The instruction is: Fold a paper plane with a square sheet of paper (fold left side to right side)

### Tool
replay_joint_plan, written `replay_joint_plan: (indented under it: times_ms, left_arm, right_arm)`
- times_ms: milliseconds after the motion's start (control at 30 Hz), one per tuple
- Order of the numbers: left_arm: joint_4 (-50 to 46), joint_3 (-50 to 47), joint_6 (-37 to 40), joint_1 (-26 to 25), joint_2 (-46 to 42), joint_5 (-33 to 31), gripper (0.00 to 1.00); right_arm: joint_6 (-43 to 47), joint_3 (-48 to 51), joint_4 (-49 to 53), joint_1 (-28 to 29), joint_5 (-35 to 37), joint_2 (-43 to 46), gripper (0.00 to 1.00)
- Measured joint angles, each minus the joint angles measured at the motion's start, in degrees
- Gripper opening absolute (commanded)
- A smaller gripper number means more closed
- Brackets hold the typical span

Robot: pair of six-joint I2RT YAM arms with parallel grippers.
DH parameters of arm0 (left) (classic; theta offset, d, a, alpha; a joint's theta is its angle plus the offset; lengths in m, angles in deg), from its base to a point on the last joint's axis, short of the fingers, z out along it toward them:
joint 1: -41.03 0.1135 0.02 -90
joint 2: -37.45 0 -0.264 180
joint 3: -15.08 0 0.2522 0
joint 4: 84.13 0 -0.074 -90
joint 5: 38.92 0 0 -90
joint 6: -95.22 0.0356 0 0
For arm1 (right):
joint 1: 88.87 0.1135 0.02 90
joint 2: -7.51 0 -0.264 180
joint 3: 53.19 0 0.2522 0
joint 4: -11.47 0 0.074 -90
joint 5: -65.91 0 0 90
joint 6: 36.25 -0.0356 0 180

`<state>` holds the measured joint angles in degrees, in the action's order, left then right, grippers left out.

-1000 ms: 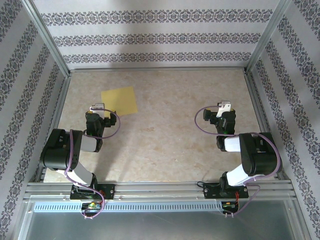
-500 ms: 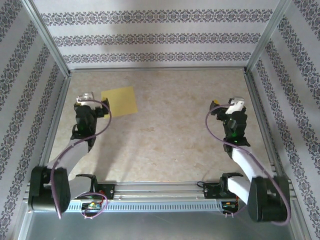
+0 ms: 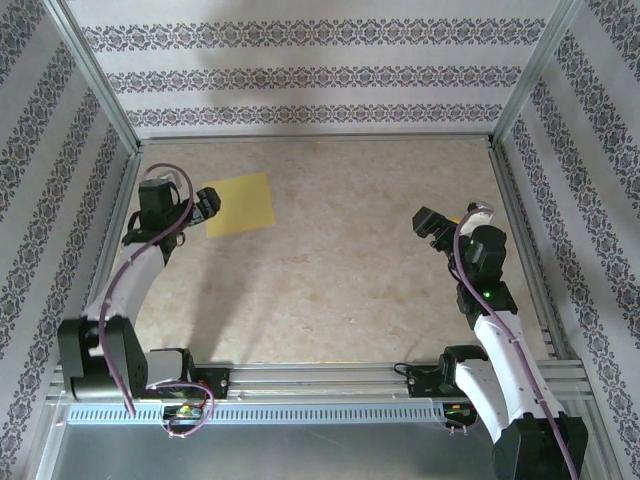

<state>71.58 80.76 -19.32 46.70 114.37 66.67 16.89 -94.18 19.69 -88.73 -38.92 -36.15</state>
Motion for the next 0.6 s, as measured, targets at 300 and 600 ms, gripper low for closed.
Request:
replay_joint_plan:
  times_ms: [300, 600]
  left_arm:
    - [-3.69, 8.66, -1.38, 0.07, 18.64, 12.96, 1.00]
    - [-1.68, 19.82, -4.39, -0.70, 34.07, 17.51, 1.00]
  right_arm:
    - [-6.56, 0.00, 1.84, 3.32, -5.46, -2.64, 0.98]
    - [-6.93, -0.04, 3.96, 7.67, -4.52, -3.41, 0.98]
